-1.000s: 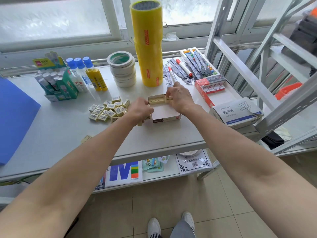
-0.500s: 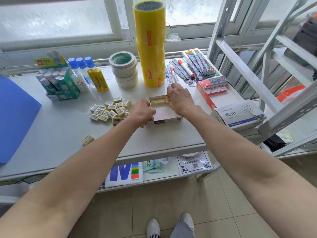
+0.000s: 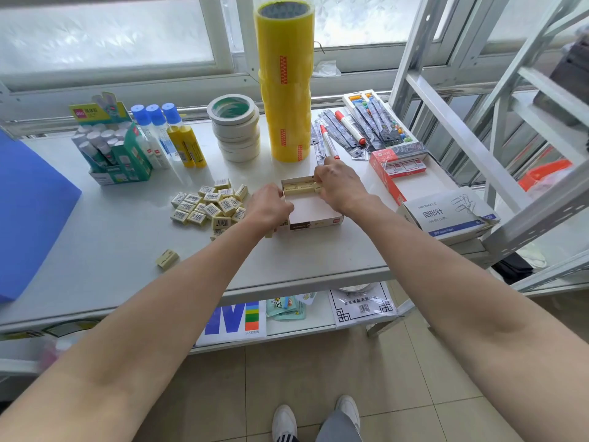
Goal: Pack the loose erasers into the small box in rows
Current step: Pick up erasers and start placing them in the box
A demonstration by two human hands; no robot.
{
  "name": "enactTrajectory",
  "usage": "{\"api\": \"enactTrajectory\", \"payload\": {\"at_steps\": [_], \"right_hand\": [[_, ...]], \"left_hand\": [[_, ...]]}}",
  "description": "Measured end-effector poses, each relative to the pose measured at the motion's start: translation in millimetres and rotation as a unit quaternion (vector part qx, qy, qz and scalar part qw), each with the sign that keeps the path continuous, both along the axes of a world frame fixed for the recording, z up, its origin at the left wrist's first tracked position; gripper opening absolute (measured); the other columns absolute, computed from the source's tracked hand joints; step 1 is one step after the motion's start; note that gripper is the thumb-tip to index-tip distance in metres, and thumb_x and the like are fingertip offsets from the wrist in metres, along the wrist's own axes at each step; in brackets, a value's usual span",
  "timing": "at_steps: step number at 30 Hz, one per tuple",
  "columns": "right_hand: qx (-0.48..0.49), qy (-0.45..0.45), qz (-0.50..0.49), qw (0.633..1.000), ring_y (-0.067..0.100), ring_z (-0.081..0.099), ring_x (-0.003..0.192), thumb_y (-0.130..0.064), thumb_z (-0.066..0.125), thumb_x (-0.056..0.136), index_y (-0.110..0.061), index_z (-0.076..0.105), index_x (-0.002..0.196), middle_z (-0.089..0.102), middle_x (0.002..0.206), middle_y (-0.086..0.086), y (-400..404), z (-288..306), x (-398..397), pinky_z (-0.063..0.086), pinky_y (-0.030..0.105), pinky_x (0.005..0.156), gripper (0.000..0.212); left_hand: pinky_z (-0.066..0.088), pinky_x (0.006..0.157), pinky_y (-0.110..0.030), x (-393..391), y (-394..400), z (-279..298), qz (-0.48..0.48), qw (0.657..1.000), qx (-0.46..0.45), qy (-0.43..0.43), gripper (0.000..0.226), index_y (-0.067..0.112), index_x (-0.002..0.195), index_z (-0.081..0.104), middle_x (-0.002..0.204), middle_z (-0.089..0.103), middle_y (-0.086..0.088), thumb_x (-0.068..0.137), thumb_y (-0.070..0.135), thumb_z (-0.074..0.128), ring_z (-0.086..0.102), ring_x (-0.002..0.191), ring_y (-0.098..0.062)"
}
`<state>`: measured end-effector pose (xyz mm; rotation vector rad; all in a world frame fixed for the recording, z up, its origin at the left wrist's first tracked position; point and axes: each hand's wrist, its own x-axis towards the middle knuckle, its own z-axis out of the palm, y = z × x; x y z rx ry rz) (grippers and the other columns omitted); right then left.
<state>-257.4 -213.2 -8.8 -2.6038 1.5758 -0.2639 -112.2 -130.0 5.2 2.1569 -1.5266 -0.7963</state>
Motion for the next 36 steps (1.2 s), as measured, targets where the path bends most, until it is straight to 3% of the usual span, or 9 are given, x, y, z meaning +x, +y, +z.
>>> {"api": "enactTrajectory", "payload": {"at_steps": [6, 9, 21, 25, 27, 30, 32, 34, 36], "right_hand": [[-0.024, -0.045, -0.007, 0.999, 0.033, 0.056, 0.092, 0.008, 0.053, 0.084, -0.003, 0.060, 0.096, 0.058, 0.102, 0.014, 3.0, -5.9, -2.9, 0.048, 0.040, 0.076, 0.017], [-0.036, -0.053, -0.015, 0.998, 0.034, 0.058, 0.087, 0.010, 0.056, 0.083, 0.000, 0.063, 0.096, 0.051, 0.113, 0.015, 5.0, -11.3, -4.6, 0.050, 0.040, 0.075, 0.018], [-0.034, -0.074, -0.042, 0.996, 0.030, 0.056, 0.099, 0.010, 0.059, 0.084, -0.002, 0.066, 0.101, 0.054, 0.111, 0.012, 3.6, -18.5, -2.1, 0.051, 0.037, 0.084, 0.021], [-0.033, -0.136, -0.052, 0.989, 0.030, 0.059, 0.092, -0.003, 0.057, 0.089, -0.003, 0.065, 0.100, 0.055, 0.107, 0.013, 11.2, -4.6, -0.8, 0.049, 0.036, 0.080, 0.014], [-0.036, -0.198, -0.047, 0.978, 0.026, 0.061, 0.086, -0.010, 0.058, 0.090, -0.006, 0.065, 0.097, 0.058, 0.103, 0.012, 20.5, 4.8, 4.5, 0.049, 0.034, 0.078, 0.011], [0.021, -0.289, -0.011, 0.957, 0.018, 0.063, 0.075, -0.024, 0.060, 0.092, -0.011, 0.066, 0.092, 0.068, 0.088, 0.006, 40.5, 16.2, 19.5, 0.054, 0.039, 0.077, 0.015], [0.096, -0.332, 0.011, 0.938, 0.017, 0.066, 0.068, -0.038, 0.059, 0.091, -0.016, 0.063, 0.087, 0.070, 0.078, 0.001, 56.8, 22.6, 29.8, 0.056, 0.041, 0.071, 0.023], [0.148, -0.359, 0.031, 0.921, 0.017, 0.067, 0.062, -0.045, 0.061, 0.089, -0.017, 0.059, 0.082, 0.069, 0.072, 0.002, 71.3, 26.2, 39.2, 0.056, 0.040, 0.066, 0.029], [0.168, -0.377, 0.047, 0.909, 0.016, 0.067, 0.064, -0.045, 0.068, 0.084, -0.015, 0.059, 0.082, 0.068, 0.072, 0.003, 81.8, 26.7, 47.2, 0.056, 0.040, 0.066, 0.031]], "left_hand": [[0.050, 0.054, -0.030, 0.2, -1.3, -2.2, -0.002, 1.000, -0.001, -0.013, 0.016, 0.016, 0.102, 0.049, 0.084, 0.066, -0.012, 0.086, 0.017, 0.053, 0.057, 0.051, -0.025], [0.046, 0.045, -0.027, -0.3, -1.1, -3.0, -0.004, 1.000, 0.001, -0.018, 0.017, 0.016, 0.103, 0.049, 0.083, 0.066, -0.012, 0.086, 0.016, 0.052, 0.056, 0.048, -0.024], [0.042, 0.046, -0.025, 1.8, -0.5, -3.8, -0.005, 1.000, -0.005, -0.014, 0.032, 0.014, 0.121, 0.053, 0.090, 0.067, -0.013, 0.089, 0.019, 0.053, 0.053, 0.047, -0.022], [0.034, 0.035, -0.019, 6.9, -3.1, -1.7, 0.080, 0.985, -0.038, 0.145, 0.024, 0.010, 0.111, 0.058, 0.082, 0.064, -0.014, 0.096, 0.027, 0.050, 0.048, 0.044, -0.020], [0.029, 0.034, -0.015, 11.9, -5.2, 4.0, 0.191, 0.918, -0.023, 0.346, 0.026, 0.006, 0.107, 0.059, 0.072, 0.058, -0.011, 0.097, 0.027, 0.047, 0.045, 0.044, -0.015], [0.029, 0.028, -0.013, 21.7, -6.4, 9.5, 0.287, 0.722, 0.000, 0.630, 0.033, 0.006, 0.097, 0.057, 0.068, 0.050, -0.005, 0.102, 0.033, 0.038, 0.047, 0.041, -0.011], [0.032, 0.027, -0.014, 26.6, -7.8, 6.9, 0.322, 0.624, -0.010, 0.712, 0.039, 0.007, 0.092, 0.055, 0.067, 0.049, -0.003, 0.102, 0.039, 0.035, 0.048, 0.037, -0.010], [0.037, 0.032, -0.013, 29.3, -7.8, 4.9, 0.352, 0.591, -0.035, 0.725, 0.042, 0.008, 0.087, 0.055, 0.069, 0.049, -0.002, 0.102, 0.042, 0.034, 0.049, 0.036, -0.010], [0.049, 0.051, -0.018, 29.4, -8.5, 3.1, 0.373, 0.576, -0.070, 0.724, 0.043, 0.008, 0.085, 0.055, 0.069, 0.047, -0.002, 0.101, 0.042, 0.034, 0.050, 0.042, -0.012]]}}
